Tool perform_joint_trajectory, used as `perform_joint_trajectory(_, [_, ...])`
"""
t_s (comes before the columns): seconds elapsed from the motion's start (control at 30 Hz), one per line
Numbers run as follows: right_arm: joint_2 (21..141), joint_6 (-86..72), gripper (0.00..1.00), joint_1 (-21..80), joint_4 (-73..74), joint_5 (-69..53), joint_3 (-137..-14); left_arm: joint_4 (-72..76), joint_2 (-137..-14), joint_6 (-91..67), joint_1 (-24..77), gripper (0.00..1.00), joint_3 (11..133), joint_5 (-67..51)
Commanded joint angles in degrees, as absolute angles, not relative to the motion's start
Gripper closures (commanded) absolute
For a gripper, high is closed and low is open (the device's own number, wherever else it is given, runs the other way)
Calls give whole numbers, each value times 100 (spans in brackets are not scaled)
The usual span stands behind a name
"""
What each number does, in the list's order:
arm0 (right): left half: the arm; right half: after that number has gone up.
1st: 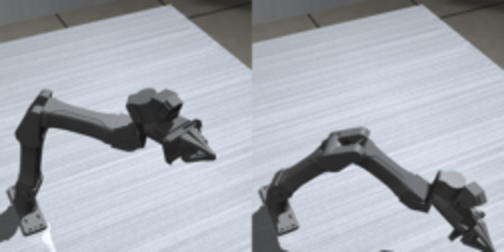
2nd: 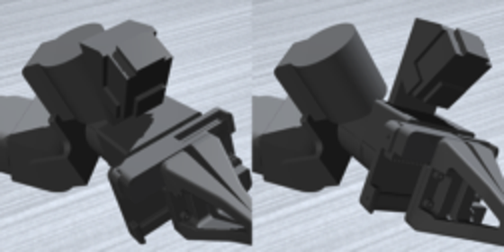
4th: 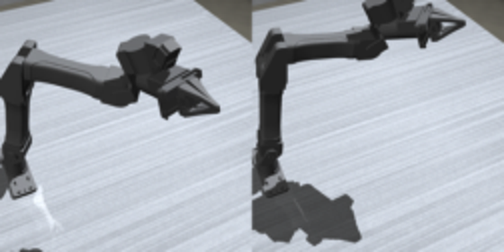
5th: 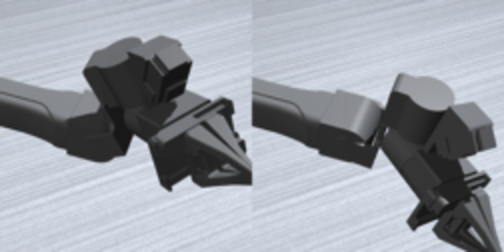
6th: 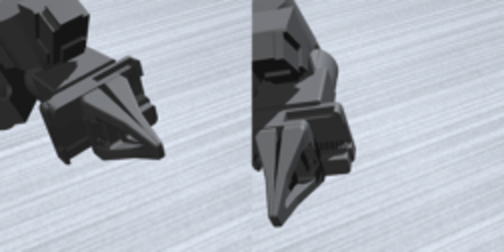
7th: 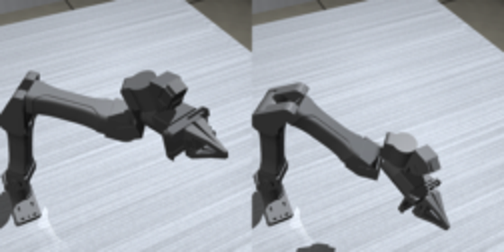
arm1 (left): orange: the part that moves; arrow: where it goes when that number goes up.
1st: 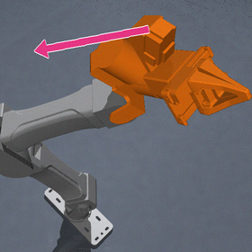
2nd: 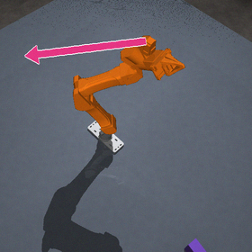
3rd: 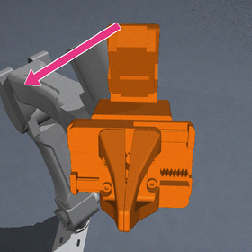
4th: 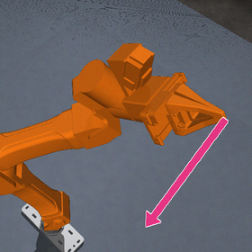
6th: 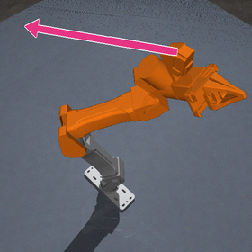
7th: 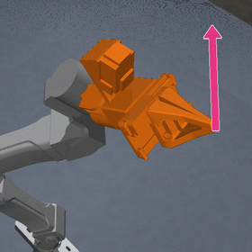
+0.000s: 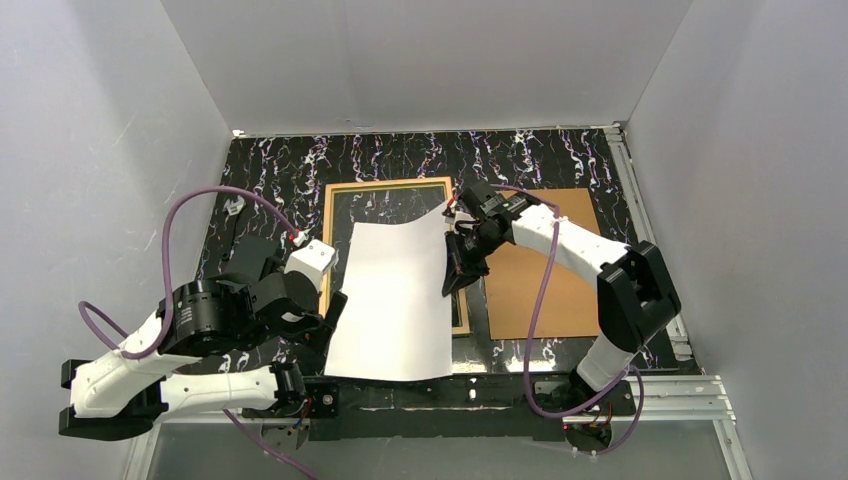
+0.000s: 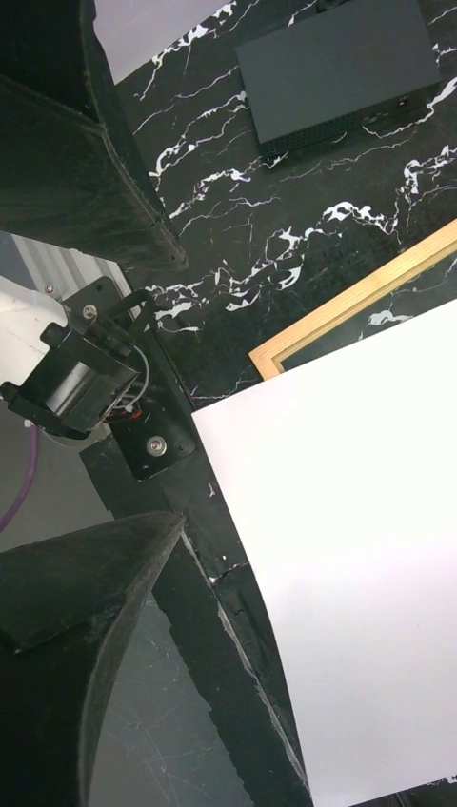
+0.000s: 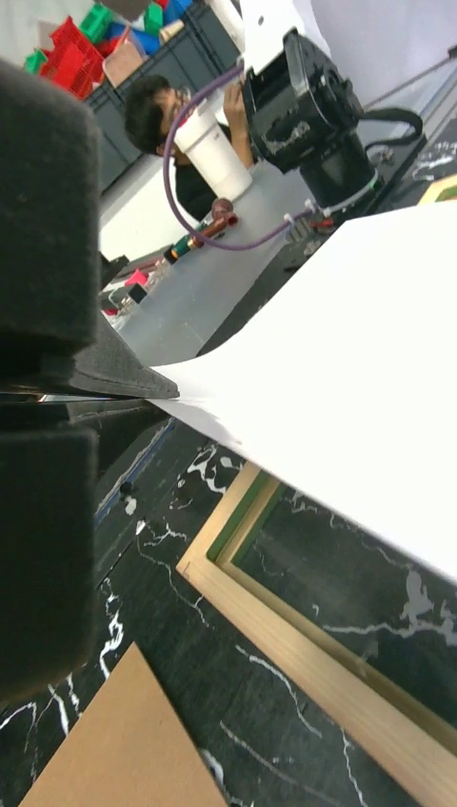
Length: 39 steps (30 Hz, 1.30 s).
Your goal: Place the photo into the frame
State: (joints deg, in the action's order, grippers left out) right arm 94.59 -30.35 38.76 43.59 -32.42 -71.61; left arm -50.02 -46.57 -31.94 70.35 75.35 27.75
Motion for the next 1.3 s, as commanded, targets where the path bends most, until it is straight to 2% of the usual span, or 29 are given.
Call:
perform_joint_trajectory(0.0, [9643,-2607,99,3923,4852,-2782,-7744,-5393,-4711,-3185,7066,2,7444,2863])
perform_joint_trajectory(0.47, [10392,-2251,99,3905,5676,-2054,-9105,-5565,-5067,-3051,7066,2,7515,2694])
perform_joint_trajectory(0.8, [11180,-2061,99,3885,6111,-1958,-10258,-5535,-5141,-3072,7066,2,7378,2560])
perform_joint_trajectory(1.27, [11399,-1996,99,3820,6126,-1744,-10868,-4508,-4784,-3963,7066,2,6451,2173])
